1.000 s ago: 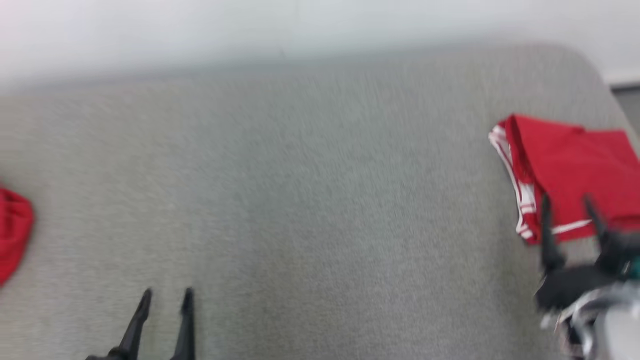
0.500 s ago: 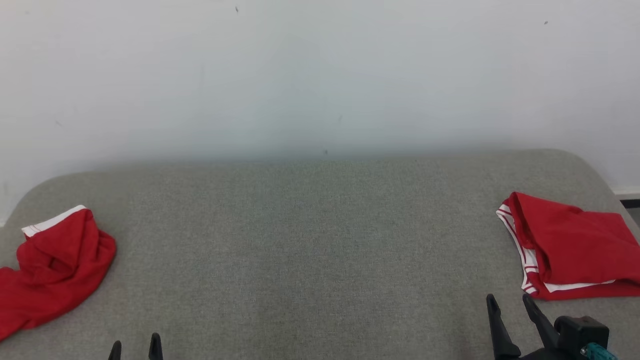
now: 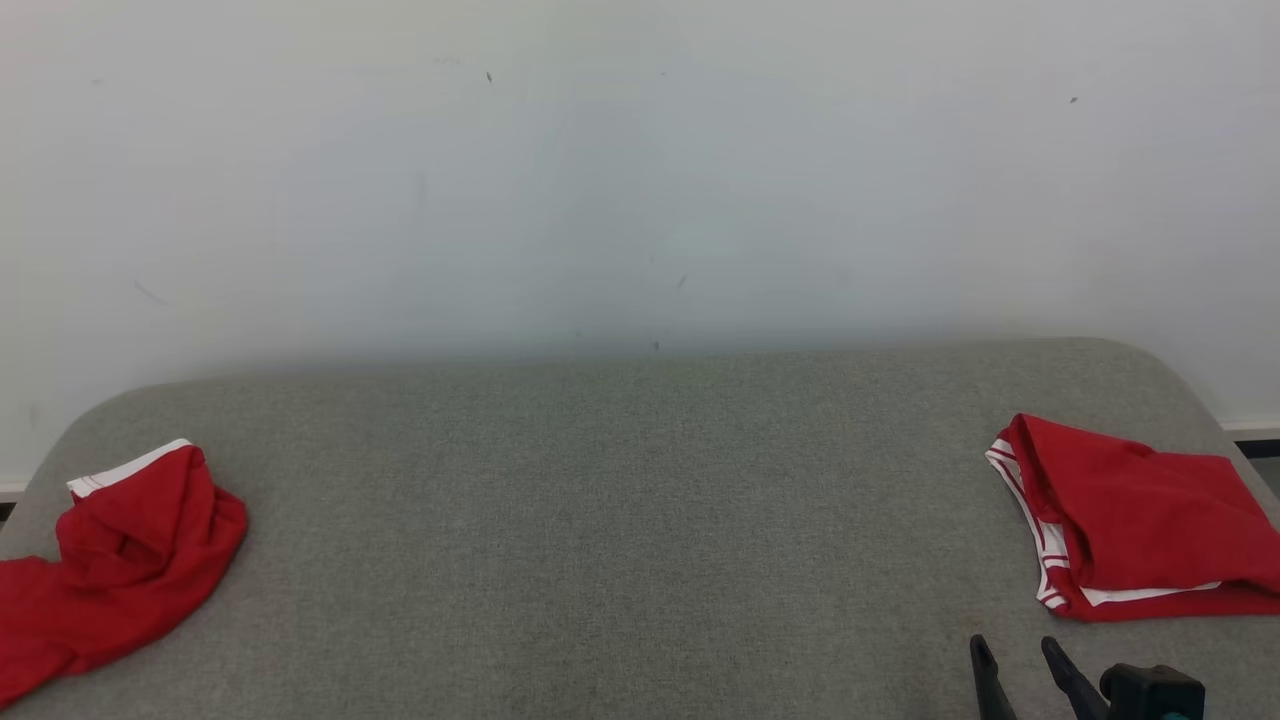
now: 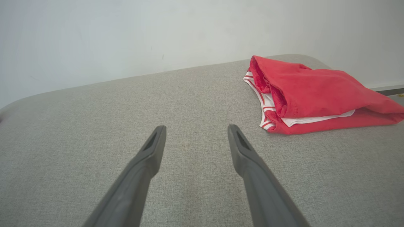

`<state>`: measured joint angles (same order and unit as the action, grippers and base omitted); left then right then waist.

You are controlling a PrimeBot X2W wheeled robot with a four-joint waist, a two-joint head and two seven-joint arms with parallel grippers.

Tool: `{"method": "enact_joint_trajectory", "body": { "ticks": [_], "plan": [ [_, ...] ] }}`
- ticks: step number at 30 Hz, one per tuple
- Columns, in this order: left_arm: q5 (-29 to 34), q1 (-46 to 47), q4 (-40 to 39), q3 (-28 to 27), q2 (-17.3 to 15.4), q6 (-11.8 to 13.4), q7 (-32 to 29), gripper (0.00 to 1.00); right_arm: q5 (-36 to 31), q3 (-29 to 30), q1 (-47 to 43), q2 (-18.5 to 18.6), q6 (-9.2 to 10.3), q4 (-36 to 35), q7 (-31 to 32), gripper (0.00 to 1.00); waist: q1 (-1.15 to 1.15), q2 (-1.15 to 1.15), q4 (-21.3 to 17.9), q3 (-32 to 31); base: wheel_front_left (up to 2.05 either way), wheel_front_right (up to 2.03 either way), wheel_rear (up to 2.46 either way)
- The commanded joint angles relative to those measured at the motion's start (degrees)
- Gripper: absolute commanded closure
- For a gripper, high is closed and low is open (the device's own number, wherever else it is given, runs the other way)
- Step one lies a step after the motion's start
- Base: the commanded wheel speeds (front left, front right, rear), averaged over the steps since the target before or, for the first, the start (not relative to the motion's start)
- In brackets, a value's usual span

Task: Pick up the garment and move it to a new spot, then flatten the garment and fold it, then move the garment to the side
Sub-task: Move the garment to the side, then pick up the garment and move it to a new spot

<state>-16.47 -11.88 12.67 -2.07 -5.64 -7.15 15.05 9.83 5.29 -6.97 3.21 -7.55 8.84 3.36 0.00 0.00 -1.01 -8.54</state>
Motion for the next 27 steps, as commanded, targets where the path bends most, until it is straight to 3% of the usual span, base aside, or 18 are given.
{"method": "enact_joint_trajectory", "body": {
  "ticks": [1,19,27],
  "plan": [
    [0.53,-0.24,0.08,-0.35,0.21,-0.38,0.20,0.00,0.03,-0.16,0.12,-0.18,0.14,0.06,0.04,0.00,0.00,0.00,-0.05,0.06,0.00,0.00,0.00],
    [-0.15,1.18,-0.32,0.57,-1.18,-0.35,0.21,0.00,1.41,-0.35,0.15,-0.38,0.14,0.27,-0.84,0.00,0.00,0.00,1.12,0.16,0.00,0.00,0.00],
    [0.63,1.30,-0.86,-0.17,-1.83,-0.34,0.21,0.00,2.95,-1.00,0.59,-0.39,0.14,0.58,-1.39,0.00,0.00,0.00,4.47,0.25,0.00,0.00,0.00]
  ]
}}
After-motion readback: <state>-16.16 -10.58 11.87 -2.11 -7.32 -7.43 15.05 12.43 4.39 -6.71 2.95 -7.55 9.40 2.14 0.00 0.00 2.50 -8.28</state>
